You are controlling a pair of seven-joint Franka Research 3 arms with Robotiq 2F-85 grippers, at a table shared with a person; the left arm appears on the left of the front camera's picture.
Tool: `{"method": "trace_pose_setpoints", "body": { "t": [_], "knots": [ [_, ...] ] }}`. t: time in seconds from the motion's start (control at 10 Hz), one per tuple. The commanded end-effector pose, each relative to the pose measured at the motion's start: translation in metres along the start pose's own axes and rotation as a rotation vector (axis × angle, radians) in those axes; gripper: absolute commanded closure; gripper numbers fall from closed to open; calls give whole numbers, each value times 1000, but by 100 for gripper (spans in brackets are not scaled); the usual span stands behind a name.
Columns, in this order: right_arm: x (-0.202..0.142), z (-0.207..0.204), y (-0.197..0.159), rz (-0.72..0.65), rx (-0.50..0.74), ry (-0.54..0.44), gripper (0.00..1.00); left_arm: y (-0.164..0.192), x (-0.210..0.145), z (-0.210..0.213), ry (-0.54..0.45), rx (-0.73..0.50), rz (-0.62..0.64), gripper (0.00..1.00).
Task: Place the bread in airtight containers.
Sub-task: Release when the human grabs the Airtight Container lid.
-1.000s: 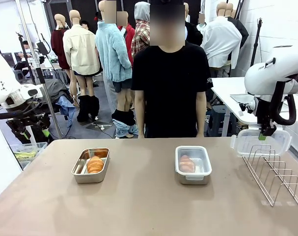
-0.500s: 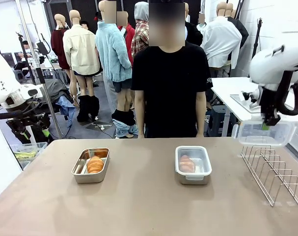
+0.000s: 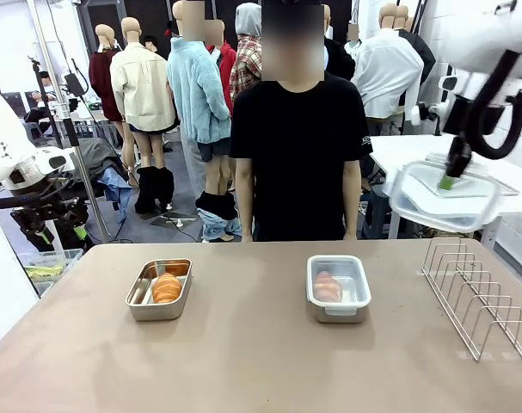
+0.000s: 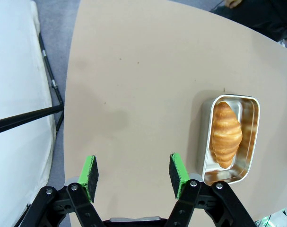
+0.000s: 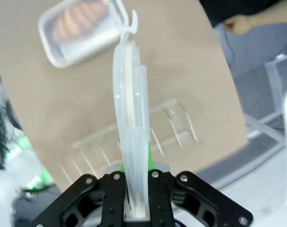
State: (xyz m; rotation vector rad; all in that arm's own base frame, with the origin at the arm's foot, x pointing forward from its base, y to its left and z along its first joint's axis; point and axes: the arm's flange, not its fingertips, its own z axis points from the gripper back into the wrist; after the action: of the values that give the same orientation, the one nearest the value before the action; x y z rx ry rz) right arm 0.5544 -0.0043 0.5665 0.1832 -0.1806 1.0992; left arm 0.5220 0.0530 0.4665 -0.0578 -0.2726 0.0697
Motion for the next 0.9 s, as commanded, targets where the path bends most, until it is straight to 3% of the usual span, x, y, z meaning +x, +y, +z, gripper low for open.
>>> {"method": "trace_pose_setpoints", "body": {
  "t": [0.0,0.1,0.2,0.5,0.6,0.7,0.8],
  "knots": [
    [36,11,-46,-314,102,-209,100,1,0,2,-2,12,-9,22],
    [48,10,-55,-438,163,-258,100,1,0,2,-2,12,-9,22],
    [55,7,-62,-481,191,-241,100,1,0,2,-2,12,-9,22],
    [53,-3,-95,-763,243,-325,100,1,0,2,-2,12,-9,22],
    [52,-1,-80,-461,238,-364,100,1,0,2,-2,12,-9,22],
    [47,-7,-85,-661,243,-264,100,1,0,2,-2,12,-9,22],
    [47,-7,-85,-661,243,-264,100,1,0,2,-2,12,-9,22]
  ]
}}
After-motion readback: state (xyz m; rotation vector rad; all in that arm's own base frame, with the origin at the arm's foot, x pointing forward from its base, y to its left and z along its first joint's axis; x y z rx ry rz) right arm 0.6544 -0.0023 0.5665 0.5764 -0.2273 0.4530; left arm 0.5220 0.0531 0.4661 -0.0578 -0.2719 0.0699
